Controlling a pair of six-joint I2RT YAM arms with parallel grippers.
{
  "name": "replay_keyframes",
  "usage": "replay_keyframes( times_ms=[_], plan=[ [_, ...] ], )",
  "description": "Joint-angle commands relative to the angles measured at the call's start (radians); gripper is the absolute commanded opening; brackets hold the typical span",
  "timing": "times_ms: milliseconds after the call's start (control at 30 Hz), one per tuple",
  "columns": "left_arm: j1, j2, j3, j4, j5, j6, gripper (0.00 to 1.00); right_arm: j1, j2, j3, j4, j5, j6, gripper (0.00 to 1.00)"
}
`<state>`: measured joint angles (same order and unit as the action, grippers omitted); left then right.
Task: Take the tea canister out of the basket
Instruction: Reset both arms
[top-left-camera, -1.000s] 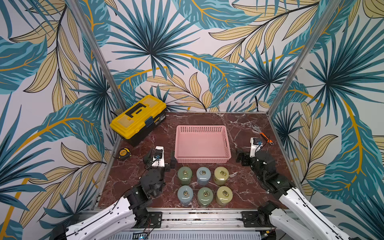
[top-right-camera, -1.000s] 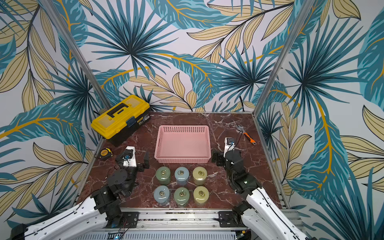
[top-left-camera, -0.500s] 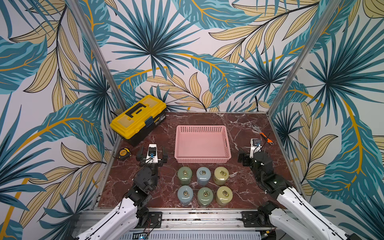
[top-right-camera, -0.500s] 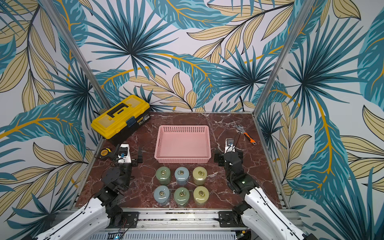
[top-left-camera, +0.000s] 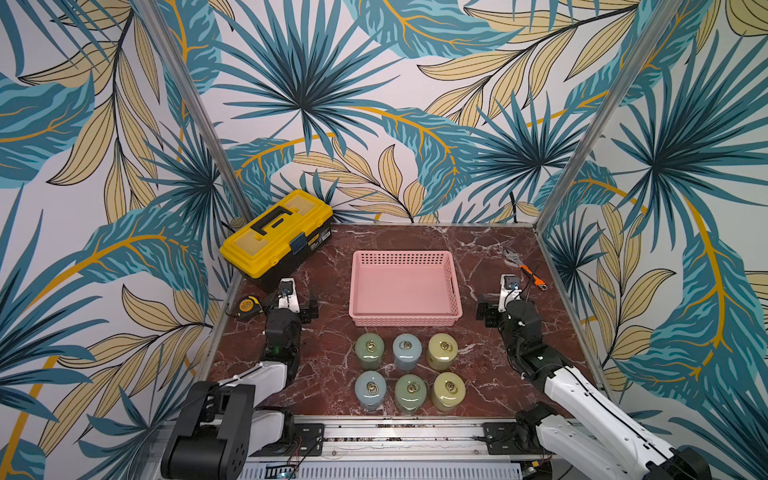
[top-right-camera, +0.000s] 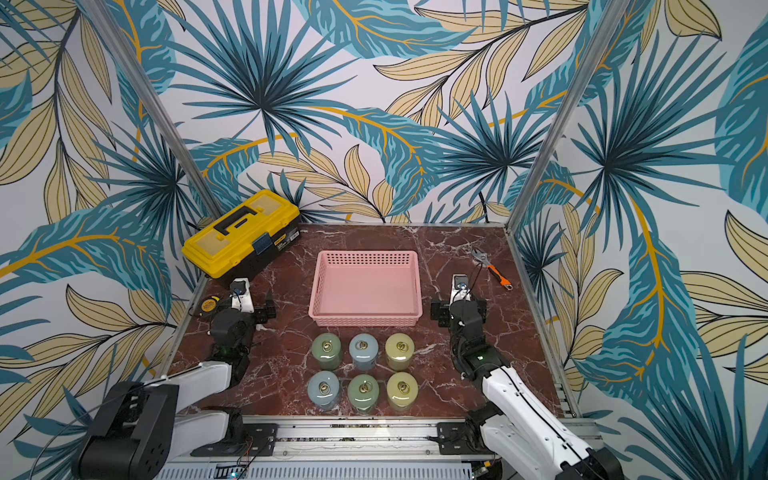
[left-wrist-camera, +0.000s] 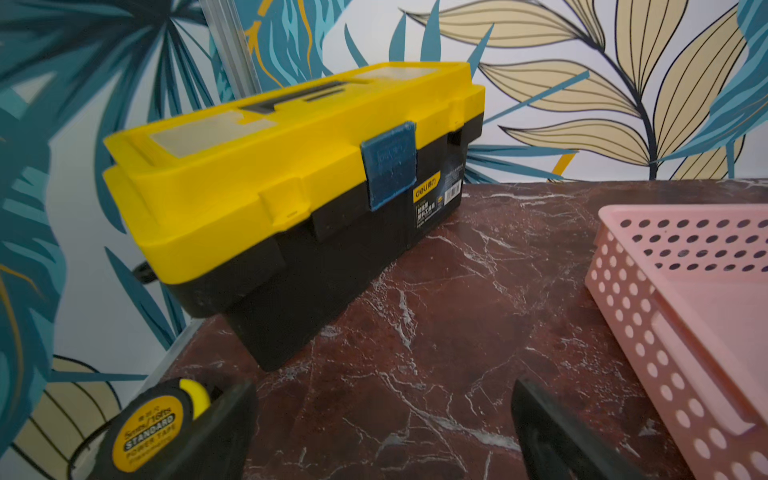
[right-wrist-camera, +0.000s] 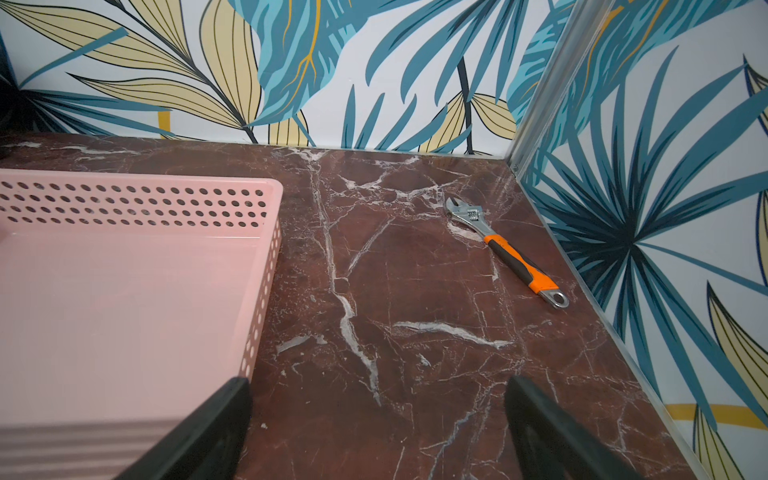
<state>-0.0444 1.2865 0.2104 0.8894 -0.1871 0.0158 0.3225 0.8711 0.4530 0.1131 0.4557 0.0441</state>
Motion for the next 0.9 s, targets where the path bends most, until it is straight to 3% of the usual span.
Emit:
replay_keyframes(
  times_ms=[0, 233, 467, 867],
  plan=[
    [0.025, 0.088, -0.006, 0.219, 0.101, -0.002, 1.00, -0.036, 0.019, -0.023, 0.073, -0.048, -0.005, 0.99],
    [0.065, 0.312, 0.021, 0.395, 0.176, -0.016, 1.00, -0.127, 0.072, -0.039, 0.160, -0.111, -0.001, 0.99],
    [0.079, 0.261, 0.176, 0.022, 0.179, -0.032, 1.00, -0.209, 0.198, -0.055, 0.326, -0.167, -0.013, 0.99],
    [0.080, 0.275, 0.165, 0.070, 0.180, -0.031, 1.00, -0.290, 0.504, -0.102, 0.727, -0.228, 0.018, 0.99]
  ],
)
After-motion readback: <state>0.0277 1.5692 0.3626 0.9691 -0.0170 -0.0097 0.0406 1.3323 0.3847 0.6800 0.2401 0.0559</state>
